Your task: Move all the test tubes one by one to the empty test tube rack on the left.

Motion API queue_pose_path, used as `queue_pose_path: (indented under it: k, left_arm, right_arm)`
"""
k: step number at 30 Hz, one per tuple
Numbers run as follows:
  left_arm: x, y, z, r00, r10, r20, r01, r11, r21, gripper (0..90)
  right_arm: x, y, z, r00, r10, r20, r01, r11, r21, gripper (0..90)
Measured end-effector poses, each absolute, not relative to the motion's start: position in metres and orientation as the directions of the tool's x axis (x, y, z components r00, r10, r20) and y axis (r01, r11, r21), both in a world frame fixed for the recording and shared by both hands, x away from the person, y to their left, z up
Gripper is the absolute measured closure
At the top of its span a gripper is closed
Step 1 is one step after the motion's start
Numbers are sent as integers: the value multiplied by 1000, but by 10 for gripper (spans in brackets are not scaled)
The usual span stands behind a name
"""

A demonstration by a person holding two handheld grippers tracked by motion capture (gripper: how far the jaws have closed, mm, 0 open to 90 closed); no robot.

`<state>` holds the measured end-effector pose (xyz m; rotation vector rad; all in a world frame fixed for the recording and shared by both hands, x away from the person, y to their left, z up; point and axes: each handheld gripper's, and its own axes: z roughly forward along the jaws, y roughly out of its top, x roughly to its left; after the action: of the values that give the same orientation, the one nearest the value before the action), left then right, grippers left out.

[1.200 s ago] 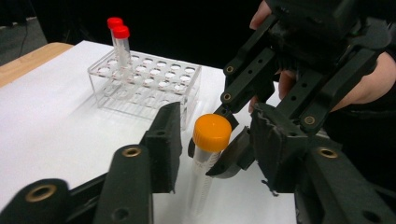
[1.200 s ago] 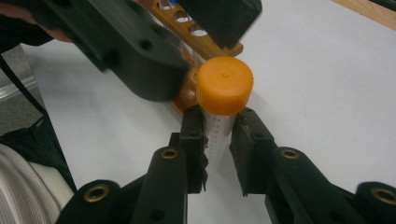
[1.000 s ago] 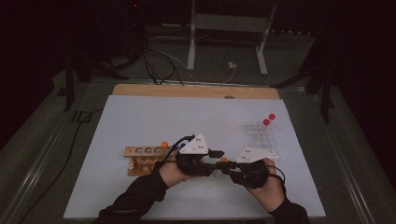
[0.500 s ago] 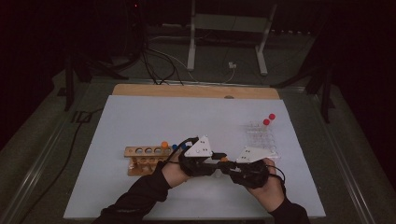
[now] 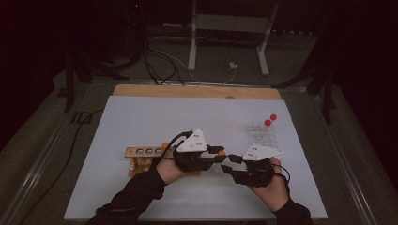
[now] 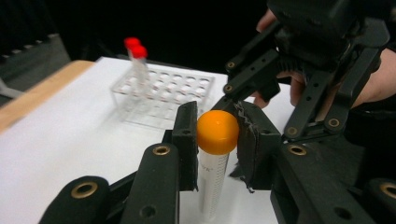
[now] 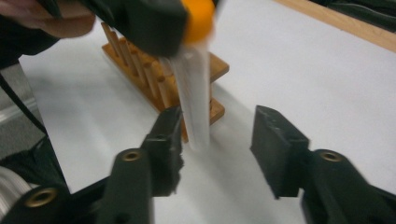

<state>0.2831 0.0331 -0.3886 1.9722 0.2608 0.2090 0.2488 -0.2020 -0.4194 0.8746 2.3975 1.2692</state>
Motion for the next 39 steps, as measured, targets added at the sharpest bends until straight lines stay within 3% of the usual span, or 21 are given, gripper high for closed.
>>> queue_pose_path:
  k: [8,12,21,39]
  left_arm:
    - [286,63,-368,936,347,55,80,-364,928,718]
    - [286,79,-361,921,384,67,81,-358,930,718]
    - [286,119,-353,877,472,85,101,-356,929,718]
    - [280,181,-362,808,586,66,165,-332,929,718]
  right_arm:
    - [252,-206,-414,-771,630,90,398,367,841,268]
    - [252,-205,-414,-767,637,81,391,363,846,224]
    - [250,-209,-412,-773,629,82,364,333,870,9]
    - [250,-213,-410,-769,632,92,369,322,872,0]
